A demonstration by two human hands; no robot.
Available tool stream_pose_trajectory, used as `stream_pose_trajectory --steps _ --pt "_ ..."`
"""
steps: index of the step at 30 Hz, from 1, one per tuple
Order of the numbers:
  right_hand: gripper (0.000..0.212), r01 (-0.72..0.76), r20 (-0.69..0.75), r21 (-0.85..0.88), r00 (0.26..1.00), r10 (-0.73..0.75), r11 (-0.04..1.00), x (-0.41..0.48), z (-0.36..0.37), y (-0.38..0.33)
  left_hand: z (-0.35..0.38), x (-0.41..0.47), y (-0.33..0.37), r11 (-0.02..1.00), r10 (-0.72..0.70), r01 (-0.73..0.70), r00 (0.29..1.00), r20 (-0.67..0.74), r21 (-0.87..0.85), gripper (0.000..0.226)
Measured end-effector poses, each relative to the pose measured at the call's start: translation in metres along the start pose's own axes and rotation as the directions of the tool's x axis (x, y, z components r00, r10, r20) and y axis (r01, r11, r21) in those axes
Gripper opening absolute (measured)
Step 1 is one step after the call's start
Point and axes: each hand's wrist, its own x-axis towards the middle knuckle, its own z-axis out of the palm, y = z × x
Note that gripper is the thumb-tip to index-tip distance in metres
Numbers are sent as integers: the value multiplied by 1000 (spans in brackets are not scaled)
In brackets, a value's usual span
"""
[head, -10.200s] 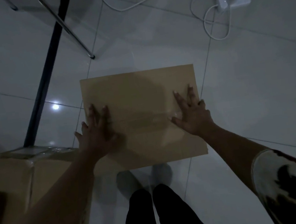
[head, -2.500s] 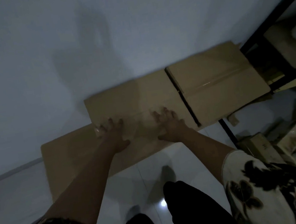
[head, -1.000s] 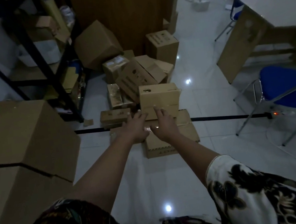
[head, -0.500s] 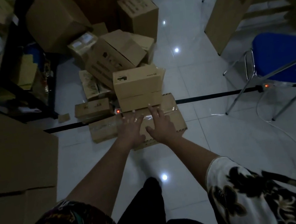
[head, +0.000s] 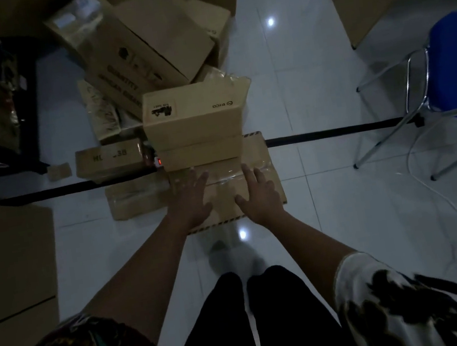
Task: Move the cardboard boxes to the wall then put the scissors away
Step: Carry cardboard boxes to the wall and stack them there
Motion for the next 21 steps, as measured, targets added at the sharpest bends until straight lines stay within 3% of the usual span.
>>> stream_pose_trajectory --steps 9,15,21 --pt "82 -69 117 -103 990 81 992 96 38 77 71 103 -16 994 -104 105 985 135 0 83" --pt "84 30 187 -245 982 17 969 162 84 123 124 151 -38 973 -231 227 965 123 46 86" --pt "88 76 204 -356 979 -2 932 217 123 176 177 194 -81 927 -374 369 920 114 65 74"
